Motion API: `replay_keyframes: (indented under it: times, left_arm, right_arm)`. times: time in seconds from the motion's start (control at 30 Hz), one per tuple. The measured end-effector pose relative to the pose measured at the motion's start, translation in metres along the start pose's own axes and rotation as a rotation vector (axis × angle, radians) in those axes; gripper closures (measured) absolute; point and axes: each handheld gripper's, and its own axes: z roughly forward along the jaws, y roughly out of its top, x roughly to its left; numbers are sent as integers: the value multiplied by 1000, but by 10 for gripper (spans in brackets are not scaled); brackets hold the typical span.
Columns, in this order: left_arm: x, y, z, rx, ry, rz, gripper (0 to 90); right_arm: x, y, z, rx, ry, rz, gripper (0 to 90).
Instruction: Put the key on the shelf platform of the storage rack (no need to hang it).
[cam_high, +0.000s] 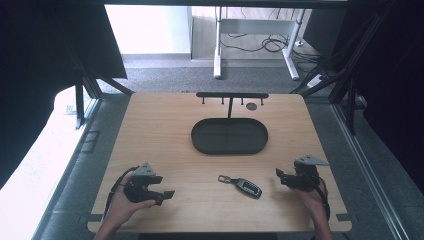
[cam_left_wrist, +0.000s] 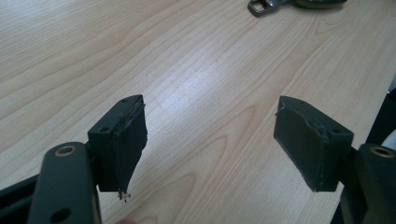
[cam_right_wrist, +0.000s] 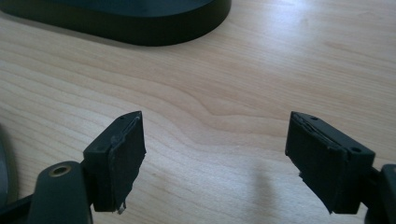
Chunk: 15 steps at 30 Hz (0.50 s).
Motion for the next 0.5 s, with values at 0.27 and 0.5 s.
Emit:
replay_keyframes:
  times: [0.27,0.5]
  left_arm:
    - [-1,0,3,9,-1,-2,257]
    - [1,-1,3,8,-2,-13,256]
  right_arm:
    - [1,-2,-2,-26,-12,-10,250]
    - [1,-3,-2,-27,-4,-13,272]
